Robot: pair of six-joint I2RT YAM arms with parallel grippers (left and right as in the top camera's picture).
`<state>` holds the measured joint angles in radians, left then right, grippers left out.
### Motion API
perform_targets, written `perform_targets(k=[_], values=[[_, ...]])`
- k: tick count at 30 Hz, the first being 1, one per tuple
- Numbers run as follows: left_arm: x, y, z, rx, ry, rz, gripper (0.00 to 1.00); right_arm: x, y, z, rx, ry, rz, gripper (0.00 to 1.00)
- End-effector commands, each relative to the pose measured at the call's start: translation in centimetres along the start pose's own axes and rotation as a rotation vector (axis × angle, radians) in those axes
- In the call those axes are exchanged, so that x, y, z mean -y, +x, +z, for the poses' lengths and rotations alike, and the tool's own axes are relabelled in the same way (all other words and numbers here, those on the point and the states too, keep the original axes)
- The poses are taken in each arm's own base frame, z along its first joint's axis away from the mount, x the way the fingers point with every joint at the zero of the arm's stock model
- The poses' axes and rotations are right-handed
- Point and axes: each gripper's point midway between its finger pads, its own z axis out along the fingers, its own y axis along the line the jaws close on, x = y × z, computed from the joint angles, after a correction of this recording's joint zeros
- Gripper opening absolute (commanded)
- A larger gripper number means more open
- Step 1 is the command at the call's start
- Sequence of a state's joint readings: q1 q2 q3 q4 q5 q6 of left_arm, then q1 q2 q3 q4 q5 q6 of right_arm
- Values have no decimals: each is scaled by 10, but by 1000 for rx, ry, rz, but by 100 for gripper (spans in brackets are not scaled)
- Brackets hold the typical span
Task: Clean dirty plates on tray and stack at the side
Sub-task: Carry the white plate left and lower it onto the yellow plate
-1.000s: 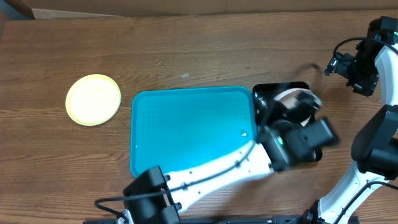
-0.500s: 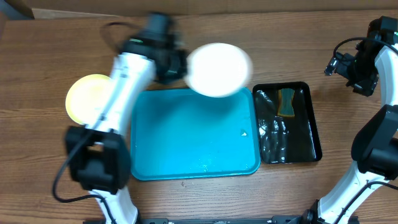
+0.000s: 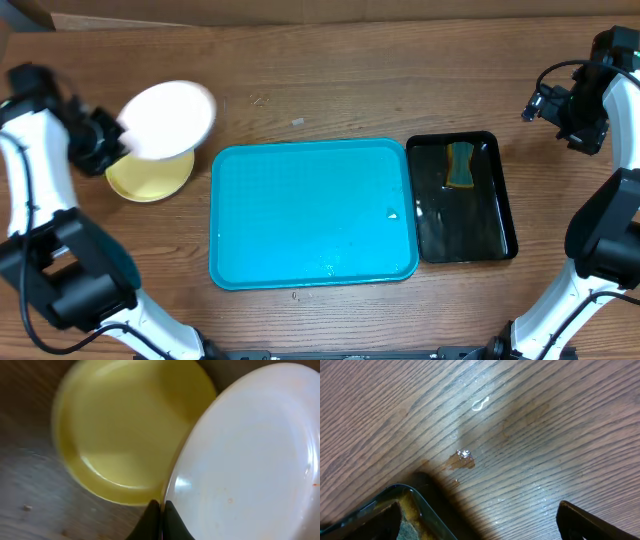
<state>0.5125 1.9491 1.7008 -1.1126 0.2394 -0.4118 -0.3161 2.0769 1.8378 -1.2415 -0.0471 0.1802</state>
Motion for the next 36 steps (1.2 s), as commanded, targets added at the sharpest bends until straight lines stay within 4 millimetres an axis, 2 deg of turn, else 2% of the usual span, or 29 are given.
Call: perform_targets(k=[1,6,12,13,14,15,16,19,23,30,33,34,35,36], values=[[-41,-6,11,13,-80,-42,4,-2,-7,-13,41,-10,1,100],[-69,-11,31,39,-80,-91,4,-2,-7,-13,41,-10,1,100],[-67,-13,42,59,-67,-73,6,-2,-7,-13,42,-10,0,100],[-65,-13,42,62,-65,-68,13,-2,-7,-13,42,-10,1,100],[-62,-13,43,60,-53,-63,33,-2,-7,-13,41,-10,0,100],[-57,-11,43,51,-29,-52,62,-2,-7,-13,41,-10,1,100],[-52,-10,43,40,-2,-34,70,-2,-7,-13,41,-10,1,100],[-30,-4,40,4,118,24,73,-2,-7,-13,41,-10,0,100],[0,1,30,-13,254,126,69,-2,-7,-13,41,-10,1,100],[55,22,4,48,298,369,70,-2,-7,-13,41,-10,1,100],[83,40,-4,75,273,460,83,-2,-7,-13,41,-10,0,100],[91,47,-5,78,265,487,96,-2,-7,-13,41,-10,0,100],[100,54,-5,77,263,517,100,-2,-7,-13,41,-10,0,100],[109,63,-4,69,269,545,100,-2,-7,-13,41,-10,1,100]])
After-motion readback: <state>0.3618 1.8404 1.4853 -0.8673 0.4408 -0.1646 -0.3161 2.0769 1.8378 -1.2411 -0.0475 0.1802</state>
